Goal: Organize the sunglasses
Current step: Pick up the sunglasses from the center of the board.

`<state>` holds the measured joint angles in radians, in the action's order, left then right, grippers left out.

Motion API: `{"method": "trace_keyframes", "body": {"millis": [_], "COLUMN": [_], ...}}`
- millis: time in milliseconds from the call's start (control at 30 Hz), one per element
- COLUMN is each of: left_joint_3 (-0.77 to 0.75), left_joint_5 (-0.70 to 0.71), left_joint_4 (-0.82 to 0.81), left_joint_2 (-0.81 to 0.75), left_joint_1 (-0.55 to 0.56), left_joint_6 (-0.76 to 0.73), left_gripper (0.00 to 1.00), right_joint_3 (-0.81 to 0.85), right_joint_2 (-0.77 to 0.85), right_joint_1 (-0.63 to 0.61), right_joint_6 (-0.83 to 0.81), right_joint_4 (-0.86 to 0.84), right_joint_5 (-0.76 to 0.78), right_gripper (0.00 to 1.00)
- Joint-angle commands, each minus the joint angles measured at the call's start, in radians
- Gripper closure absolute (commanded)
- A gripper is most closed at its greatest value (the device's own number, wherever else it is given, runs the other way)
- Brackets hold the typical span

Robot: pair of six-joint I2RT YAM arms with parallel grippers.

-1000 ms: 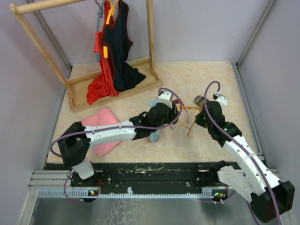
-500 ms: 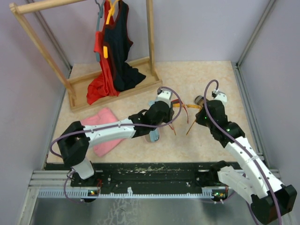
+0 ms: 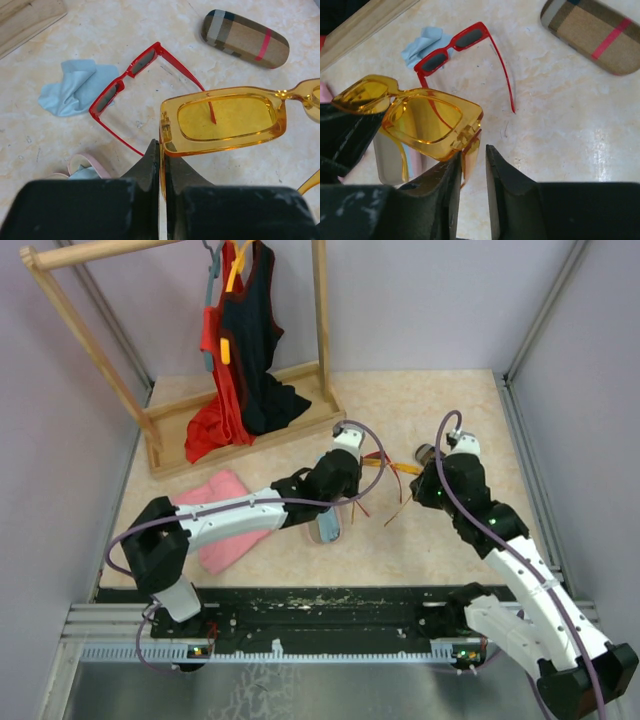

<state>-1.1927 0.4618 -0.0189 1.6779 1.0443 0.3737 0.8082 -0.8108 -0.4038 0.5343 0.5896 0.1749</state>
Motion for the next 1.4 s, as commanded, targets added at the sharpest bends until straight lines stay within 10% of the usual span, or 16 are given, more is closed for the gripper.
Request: {"method": "trace_keyframes", "body": {"millis": [0,533,1000,1367], "left_joint_3": [-0.029,0.033,0.07,0.084], "left_joint_5": [-0.102,-0.695,-1.061,-1.328], "left_joint_4": [0.053,0.022,-0.139,-0.243], "left_joint_2": [-0.017,-0.171,-0.265,-0.273], "left_joint_1": [-0.06,-0.368,-0.48,-0.544], "left_joint_6": [0.028,0.136,0.244,0.192], "left_gripper": [0.99,0.99,0.99,1.0], "right_joint_3": [0.071,-0.191,-0.464,-0.394], "right_joint_2": [0.079,0.475,0.382,0.277], "right_joint_1": [-0.004,-0.005,-0.004,-0.032], "right_joint_6": [-0.081,-0.278,-0.502,-1.01], "right_joint_4": [-0.088,-0.588,-1.285,-1.289], "right_joint_5": [-0.069,-0.171,-0.44,-0.74], "right_gripper": [0.66,0.53,0.58,0.66]}}
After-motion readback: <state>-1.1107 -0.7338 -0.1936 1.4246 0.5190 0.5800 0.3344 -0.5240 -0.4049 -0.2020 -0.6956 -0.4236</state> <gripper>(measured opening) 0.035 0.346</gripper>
